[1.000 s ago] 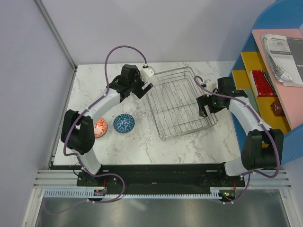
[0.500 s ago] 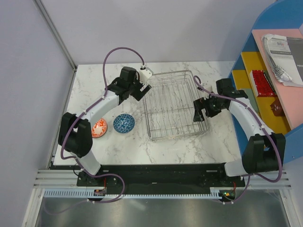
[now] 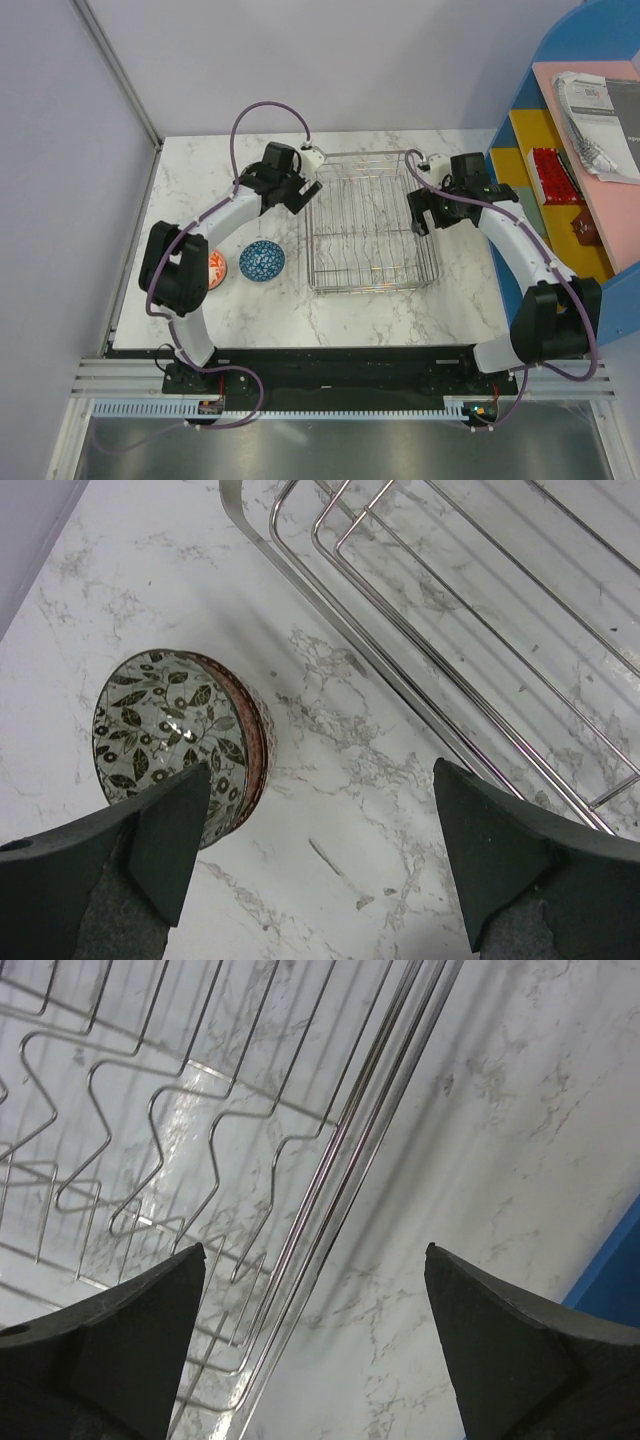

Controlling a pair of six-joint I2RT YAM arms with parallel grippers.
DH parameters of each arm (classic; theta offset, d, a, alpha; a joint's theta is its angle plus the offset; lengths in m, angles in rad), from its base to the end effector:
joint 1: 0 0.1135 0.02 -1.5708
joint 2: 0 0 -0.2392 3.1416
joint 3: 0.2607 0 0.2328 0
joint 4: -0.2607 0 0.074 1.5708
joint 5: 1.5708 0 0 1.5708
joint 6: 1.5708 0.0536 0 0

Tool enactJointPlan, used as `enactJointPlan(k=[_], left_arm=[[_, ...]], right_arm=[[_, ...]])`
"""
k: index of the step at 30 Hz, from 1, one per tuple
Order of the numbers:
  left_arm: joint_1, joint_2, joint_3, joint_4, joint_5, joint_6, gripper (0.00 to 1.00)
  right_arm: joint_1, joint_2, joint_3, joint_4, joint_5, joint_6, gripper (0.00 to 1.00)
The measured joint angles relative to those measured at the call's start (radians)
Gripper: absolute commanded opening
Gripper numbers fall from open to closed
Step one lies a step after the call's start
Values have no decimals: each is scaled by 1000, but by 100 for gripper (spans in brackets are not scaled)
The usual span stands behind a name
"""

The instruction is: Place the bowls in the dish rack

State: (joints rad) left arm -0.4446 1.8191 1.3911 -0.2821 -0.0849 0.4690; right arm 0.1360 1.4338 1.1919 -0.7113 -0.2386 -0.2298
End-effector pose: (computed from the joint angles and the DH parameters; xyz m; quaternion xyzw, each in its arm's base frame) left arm 0.3675 -0.1701 0.2235 0.3846 0.8227 0.0436 0.4163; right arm 0.2887 0.0523 0.2520 -0.2076 0.9236 0.0991 0.3067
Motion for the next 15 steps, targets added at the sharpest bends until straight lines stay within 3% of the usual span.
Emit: enactJointPlan(k=[7,15], left_arm=[[-1,79,97,-1,52,0,100],[-4,107,138,-1,46,-17,100]], right_arm=[[8,148,15,142,109,47,98],[18,172,27,184,111,55,98]])
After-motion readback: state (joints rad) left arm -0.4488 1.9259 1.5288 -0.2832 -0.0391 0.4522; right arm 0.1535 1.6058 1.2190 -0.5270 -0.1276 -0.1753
